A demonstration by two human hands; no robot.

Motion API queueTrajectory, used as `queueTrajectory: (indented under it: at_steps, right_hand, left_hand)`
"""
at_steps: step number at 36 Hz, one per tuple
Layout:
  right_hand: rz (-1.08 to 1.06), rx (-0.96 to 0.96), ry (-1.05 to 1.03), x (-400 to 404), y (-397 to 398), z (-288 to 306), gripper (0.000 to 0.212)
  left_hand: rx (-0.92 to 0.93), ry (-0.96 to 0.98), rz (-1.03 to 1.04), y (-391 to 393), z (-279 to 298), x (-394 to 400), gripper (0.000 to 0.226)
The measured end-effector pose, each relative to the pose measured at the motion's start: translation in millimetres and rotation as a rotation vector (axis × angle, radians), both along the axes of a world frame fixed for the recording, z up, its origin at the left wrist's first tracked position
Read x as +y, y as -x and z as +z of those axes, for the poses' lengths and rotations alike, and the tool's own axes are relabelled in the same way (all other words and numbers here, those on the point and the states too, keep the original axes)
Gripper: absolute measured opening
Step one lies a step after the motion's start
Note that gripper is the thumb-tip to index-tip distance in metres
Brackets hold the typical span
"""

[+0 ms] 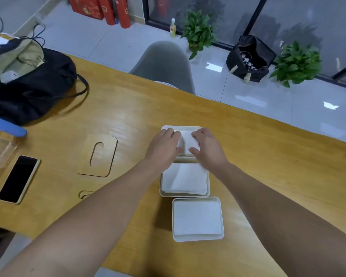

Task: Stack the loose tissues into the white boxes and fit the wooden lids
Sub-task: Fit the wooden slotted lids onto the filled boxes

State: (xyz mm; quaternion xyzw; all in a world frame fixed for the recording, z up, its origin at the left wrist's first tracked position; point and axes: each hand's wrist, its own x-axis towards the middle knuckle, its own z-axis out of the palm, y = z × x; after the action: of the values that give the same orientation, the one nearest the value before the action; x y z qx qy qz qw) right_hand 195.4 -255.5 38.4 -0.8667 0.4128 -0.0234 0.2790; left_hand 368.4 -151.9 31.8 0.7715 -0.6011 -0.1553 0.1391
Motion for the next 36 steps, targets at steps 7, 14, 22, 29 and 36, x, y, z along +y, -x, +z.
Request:
queueTrajectory:
  at_steps: [7, 14, 22, 29, 36]
  right_hand:
    - [0.053, 0.004, -0.050, 0.1, 4.9, 12.3, 0.050]
    - [0.055, -0.124, -0.045, 16.2, 29.5, 46.2, 0.052]
    - [0.057, -0.284, -0.152, 79.5, 62.6, 75.9, 0.048]
    - [0.102, -0.274, -0.219, 151.4, 83.8, 78.3, 0.045]
    - [0.148, -0.259, -0.294, 225.9, 57.2, 69.0, 0.050]
  left_hand:
    - [0.029, -0.012, 0.058, 7.5, 10.6, 7.1, 0.041]
    - [0.210, 0.063, 0.218, 17.7, 33.3, 42.4, 0.033]
    - [0.464, 0.199, 0.369, 44.2, 66.4, 118.1, 0.018]
    - [0.483, 0.163, 0.459, 56.9, 78.4, 203.7, 0.018]
    - [0.514, 0.075, 0.557, 29.7, 71.1, 276.3, 0.025]
